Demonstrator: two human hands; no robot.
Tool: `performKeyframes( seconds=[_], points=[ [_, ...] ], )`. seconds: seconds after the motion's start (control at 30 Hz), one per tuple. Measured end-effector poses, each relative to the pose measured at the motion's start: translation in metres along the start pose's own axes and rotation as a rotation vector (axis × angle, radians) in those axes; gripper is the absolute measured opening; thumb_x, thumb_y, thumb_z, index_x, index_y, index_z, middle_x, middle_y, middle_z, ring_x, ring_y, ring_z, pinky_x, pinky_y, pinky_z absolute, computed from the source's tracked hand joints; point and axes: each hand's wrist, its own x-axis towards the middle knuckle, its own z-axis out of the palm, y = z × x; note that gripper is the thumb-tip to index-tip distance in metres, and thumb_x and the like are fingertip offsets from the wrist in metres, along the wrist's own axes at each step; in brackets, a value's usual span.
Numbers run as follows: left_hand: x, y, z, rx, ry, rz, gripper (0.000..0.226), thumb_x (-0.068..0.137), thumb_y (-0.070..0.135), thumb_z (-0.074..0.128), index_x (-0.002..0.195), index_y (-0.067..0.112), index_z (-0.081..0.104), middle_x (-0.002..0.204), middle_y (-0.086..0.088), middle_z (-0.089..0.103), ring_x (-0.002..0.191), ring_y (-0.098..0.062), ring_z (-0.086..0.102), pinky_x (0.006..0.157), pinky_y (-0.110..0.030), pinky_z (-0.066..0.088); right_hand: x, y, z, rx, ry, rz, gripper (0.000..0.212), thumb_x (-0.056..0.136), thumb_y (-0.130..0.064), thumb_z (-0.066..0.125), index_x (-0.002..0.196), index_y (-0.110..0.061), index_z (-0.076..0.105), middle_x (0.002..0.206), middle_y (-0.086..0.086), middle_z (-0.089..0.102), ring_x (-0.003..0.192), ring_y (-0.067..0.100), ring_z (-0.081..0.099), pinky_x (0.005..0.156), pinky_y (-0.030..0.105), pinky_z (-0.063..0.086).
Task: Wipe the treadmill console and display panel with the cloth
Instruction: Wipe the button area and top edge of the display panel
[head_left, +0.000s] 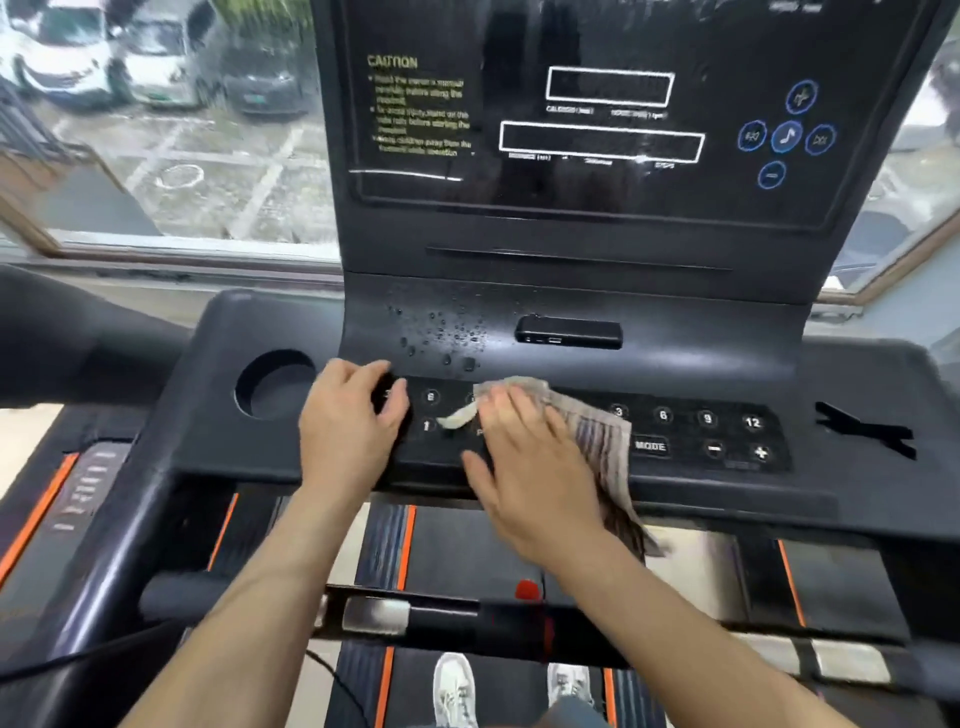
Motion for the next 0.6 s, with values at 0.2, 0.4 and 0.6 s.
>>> performKeyframes(
  seconds=[0.2, 0.4, 0.6],
  points=[
    [0.006, -0.041, -0.005, 0.123, -0.055, -0.114, 0.067, 0.086, 0.059, 0.045, 0.131, 0.011, 0.053, 0.13, -0.011, 0.056, 0.119, -0.033, 0.05, 0.099, -0.048, 0.041, -0.013, 0.052, -0.015, -0.036, 0.052, 0.301, 0.065, 0.094, -0.05, 0.015, 0.154, -0.027, 0.02, 0.161, -0.007, 0.019, 0.148, 0.01, 0.012, 0.119, 0.038, 0.011],
    [0.002, -0.04, -0.004, 0.174, -0.071, -0.045, 0.061, 0.091, 0.053, 0.032, 0.129, 0.011, 0.054, 0.125, -0.013, 0.06, 0.096, -0.036, 0.062, 0.086, -0.047, 0.043, 0.026, -0.058, 0.016, 0.039, 0.085, 0.039, 0.056, 0.092, -0.043, 0.033, 0.139, -0.018, 0.05, 0.146, -0.001, 0.048, 0.137, 0.018, 0.041, 0.111, 0.044, 0.033],
    [0.004, -0.042, -0.006, 0.182, -0.071, -0.03, 0.051, 0.092, 0.049, 0.036, 0.123, 0.014, 0.055, 0.104, -0.005, 0.058, 0.078, -0.031, 0.058, 0.074, -0.041, 0.041, -0.003, 0.001, -0.002, -0.015, 0.015, 0.073, 0.06, 0.095, -0.049, 0.02, 0.151, -0.03, 0.031, 0.157, -0.012, 0.03, 0.145, 0.007, 0.021, 0.118, 0.038, 0.018]
  ],
)
